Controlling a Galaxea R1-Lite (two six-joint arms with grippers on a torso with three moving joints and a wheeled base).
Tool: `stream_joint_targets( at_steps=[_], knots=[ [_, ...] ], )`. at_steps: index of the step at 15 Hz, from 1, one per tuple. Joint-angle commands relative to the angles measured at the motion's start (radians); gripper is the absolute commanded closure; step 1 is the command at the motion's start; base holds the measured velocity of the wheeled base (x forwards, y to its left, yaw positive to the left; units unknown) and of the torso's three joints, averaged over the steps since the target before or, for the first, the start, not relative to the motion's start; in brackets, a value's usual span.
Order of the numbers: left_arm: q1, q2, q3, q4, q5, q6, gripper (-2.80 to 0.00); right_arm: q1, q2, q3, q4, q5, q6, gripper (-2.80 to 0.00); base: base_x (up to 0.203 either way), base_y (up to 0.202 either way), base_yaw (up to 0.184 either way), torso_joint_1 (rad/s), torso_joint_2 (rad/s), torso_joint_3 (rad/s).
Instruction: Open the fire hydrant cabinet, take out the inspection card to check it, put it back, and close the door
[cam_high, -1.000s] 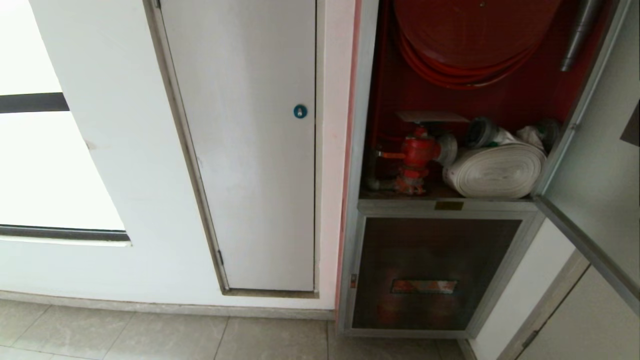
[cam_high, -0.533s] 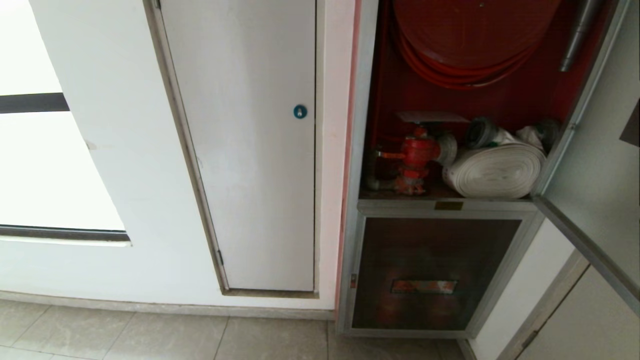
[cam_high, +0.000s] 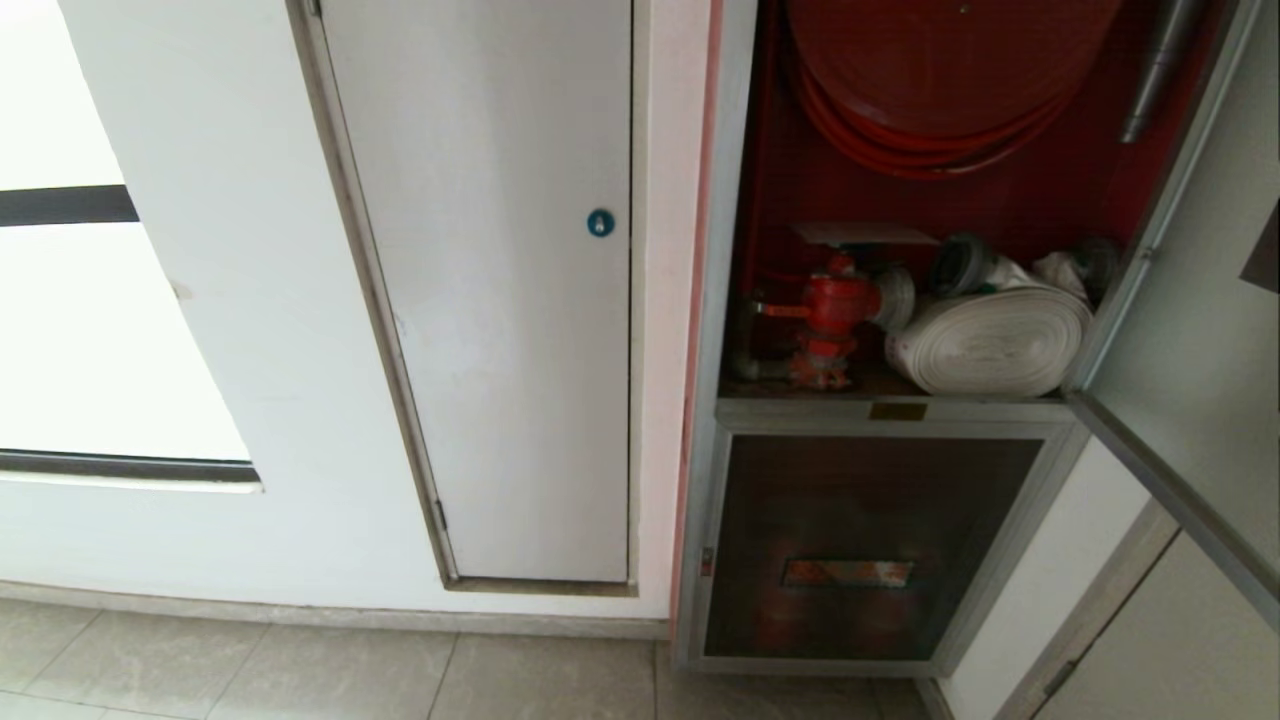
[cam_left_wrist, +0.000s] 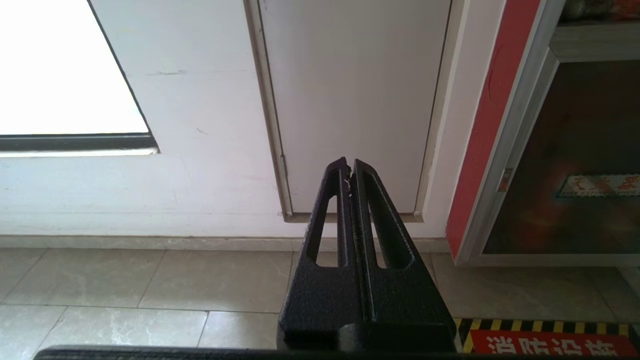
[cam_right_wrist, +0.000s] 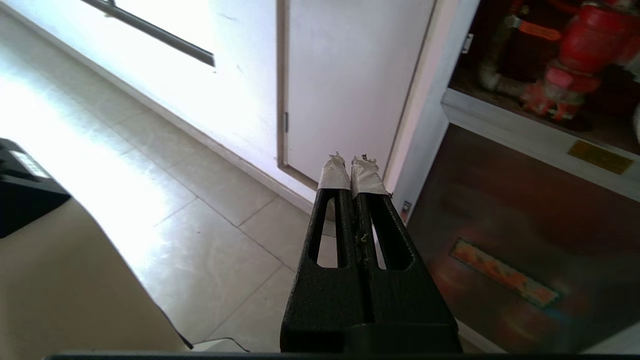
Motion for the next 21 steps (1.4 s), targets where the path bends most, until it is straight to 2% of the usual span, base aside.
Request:
stream_joint_targets(
  at_steps=[1, 3, 5, 8, 10, 12, 15, 20, 21],
  knots=[
    [0.000, 0.001, 0.006, 0.001, 0.000, 0.000, 0.00, 0.022, -0.022, 0.002, 0.005, 0.002, 0.008, 0.00, 0.000, 0.000, 0.000, 0.000, 0.00, 0.000],
    [0.000, 0.001, 0.006, -0.001, 0.000, 0.000, 0.00, 0.041, -0.080, 0.011, 0.057, 0.002, 0.008, 0.00, 0.000, 0.000, 0.000, 0.000, 0.00, 0.000],
    [0.000, 0.001, 0.006, -0.001, 0.000, 0.000, 0.00, 0.117, -0.149, 0.016, 0.124, -0.001, 0.009, 0.00, 0.000, 0.000, 0.000, 0.000, 0.00, 0.000],
    [0.000, 0.001, 0.006, -0.001, 0.000, 0.000, 0.00, 0.142, -0.227, 0.054, 0.156, -0.089, 0.042, 0.00, 0.000, 0.000, 0.000, 0.000, 0.00, 0.000],
    [0.000, 0.001, 0.006, -0.001, 0.000, 0.000, 0.00, 0.138, -0.293, 0.110, 0.078, -0.179, 0.090, 0.00, 0.000, 0.000, 0.000, 0.000, 0.00, 0.000],
    [0.000, 0.001, 0.006, 0.001, 0.000, 0.000, 0.00, 0.136, -0.358, 0.184, -0.016, -0.352, 0.126, 0.00, 0.000, 0.000, 0.000, 0.000, 0.00, 0.000],
    [0.000, 0.000, 0.007, 0.000, 0.000, 0.000, 0.00, 0.136, -0.417, 0.271, -0.111, -0.544, 0.137, 0.00, 0.000, 0.000, 0.000, 0.000, 0.00, 0.000],
    [0.000, 0.001, 0.006, -0.001, 0.000, 0.000, 0.00, 0.135, -0.418, 0.479, -0.329, -0.648, 0.132, 0.00, 0.000, 0.000, 0.000, 0.000, 0.00, 0.000],
    [0.000, 0.001, 0.006, -0.001, 0.000, 0.000, 0.00, 0.135, -0.418, 0.499, -0.335, -0.667, 0.130, 0.00, 0.000, 0.000, 0.000, 0.000, 0.00, 0.000]
  ],
)
